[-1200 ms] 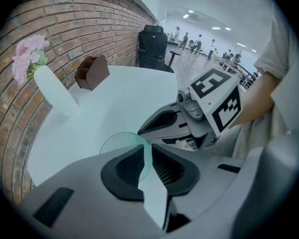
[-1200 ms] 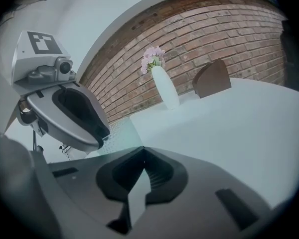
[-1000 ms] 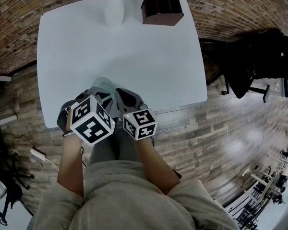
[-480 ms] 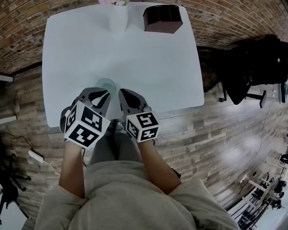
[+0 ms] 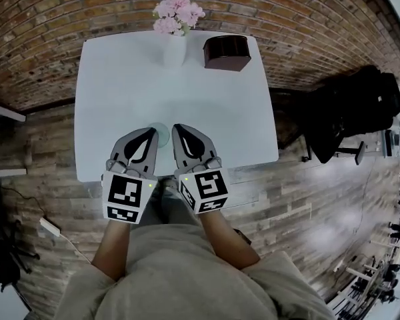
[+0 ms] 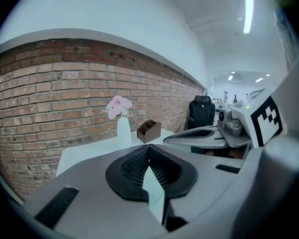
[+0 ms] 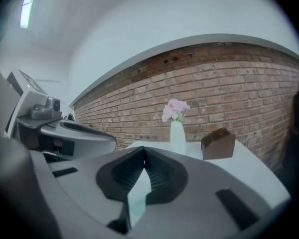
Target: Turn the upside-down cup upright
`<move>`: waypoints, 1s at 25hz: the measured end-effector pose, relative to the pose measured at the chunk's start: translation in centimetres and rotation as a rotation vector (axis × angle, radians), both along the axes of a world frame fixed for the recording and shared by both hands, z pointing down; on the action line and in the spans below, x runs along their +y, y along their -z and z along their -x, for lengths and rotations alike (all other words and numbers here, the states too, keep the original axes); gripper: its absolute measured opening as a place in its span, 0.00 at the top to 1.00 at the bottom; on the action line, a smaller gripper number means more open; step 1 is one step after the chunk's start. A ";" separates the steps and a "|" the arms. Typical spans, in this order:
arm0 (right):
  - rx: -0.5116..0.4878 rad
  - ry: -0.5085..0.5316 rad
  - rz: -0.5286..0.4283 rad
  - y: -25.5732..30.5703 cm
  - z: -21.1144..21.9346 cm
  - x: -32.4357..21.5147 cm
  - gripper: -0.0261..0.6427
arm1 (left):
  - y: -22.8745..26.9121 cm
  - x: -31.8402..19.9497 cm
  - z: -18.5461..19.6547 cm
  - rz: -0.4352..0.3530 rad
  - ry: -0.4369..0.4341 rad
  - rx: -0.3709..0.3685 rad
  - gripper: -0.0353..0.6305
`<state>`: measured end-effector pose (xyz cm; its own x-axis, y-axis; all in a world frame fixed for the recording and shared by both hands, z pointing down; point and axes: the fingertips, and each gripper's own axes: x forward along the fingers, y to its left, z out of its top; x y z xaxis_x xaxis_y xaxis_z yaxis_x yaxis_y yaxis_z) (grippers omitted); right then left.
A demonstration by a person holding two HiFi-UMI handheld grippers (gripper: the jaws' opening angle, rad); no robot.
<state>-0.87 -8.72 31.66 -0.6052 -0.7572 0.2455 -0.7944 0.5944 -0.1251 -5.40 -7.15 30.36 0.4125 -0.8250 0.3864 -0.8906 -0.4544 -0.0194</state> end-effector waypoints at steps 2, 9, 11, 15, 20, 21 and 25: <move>-0.001 0.009 -0.048 2.4 0.5 0.8 0.95 | 2.1 0.7 -0.1 -0.069 0.033 0.039 0.93; -0.039 0.020 -0.133 8.2 1.3 4.8 0.95 | 7.1 4.5 0.6 -0.186 0.107 0.098 0.93; -0.039 0.019 -0.144 8.8 1.3 5.7 0.95 | 7.5 5.5 1.1 -0.181 0.114 0.113 0.93; -0.022 0.027 -0.167 9.7 1.6 6.8 0.95 | 8.2 6.6 1.2 -0.197 0.111 0.114 0.93; -0.010 0.007 -0.175 9.9 1.7 7.5 0.95 | 8.3 7.1 1.5 -0.199 0.094 0.120 0.93; -0.008 0.004 -0.172 9.8 1.7 7.6 0.95 | 8.2 7.2 1.5 -0.197 0.091 0.122 0.93; -0.003 -0.005 -0.154 9.5 2.2 8.4 0.95 | 8.0 7.8 1.5 -0.191 0.067 0.120 0.93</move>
